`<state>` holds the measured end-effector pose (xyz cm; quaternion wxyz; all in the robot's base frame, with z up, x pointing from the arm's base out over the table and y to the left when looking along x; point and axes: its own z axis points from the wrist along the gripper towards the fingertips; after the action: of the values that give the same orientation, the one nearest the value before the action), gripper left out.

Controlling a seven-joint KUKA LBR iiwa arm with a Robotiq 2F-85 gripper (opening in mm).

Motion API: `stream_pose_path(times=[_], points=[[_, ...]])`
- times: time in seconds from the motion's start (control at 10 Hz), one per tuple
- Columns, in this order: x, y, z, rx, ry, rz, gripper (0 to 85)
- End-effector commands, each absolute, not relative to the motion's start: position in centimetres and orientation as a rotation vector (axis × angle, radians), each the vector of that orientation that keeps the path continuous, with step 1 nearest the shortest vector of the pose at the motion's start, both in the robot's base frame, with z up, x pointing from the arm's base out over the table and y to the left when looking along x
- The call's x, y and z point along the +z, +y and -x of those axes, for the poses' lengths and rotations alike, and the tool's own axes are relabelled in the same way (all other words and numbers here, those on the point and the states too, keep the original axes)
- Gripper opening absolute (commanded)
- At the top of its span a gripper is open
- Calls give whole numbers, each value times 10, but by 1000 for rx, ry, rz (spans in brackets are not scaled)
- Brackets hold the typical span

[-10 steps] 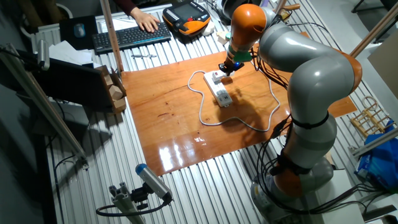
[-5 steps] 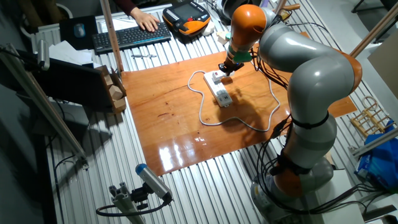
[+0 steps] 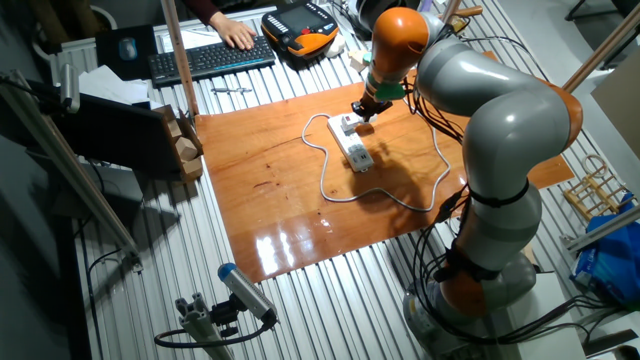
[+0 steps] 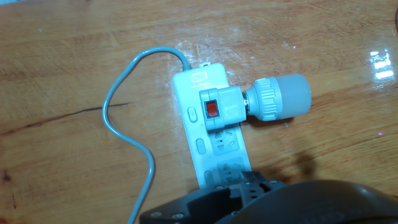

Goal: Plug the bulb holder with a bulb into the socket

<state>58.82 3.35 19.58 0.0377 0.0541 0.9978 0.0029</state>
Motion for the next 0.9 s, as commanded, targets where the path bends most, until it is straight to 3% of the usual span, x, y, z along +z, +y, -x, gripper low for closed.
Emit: stream_pose_path(times=[0.0,0.8], points=[[196,34,-588,9,3062,-166,0],[197,34,-588,14,3066,-176,0]])
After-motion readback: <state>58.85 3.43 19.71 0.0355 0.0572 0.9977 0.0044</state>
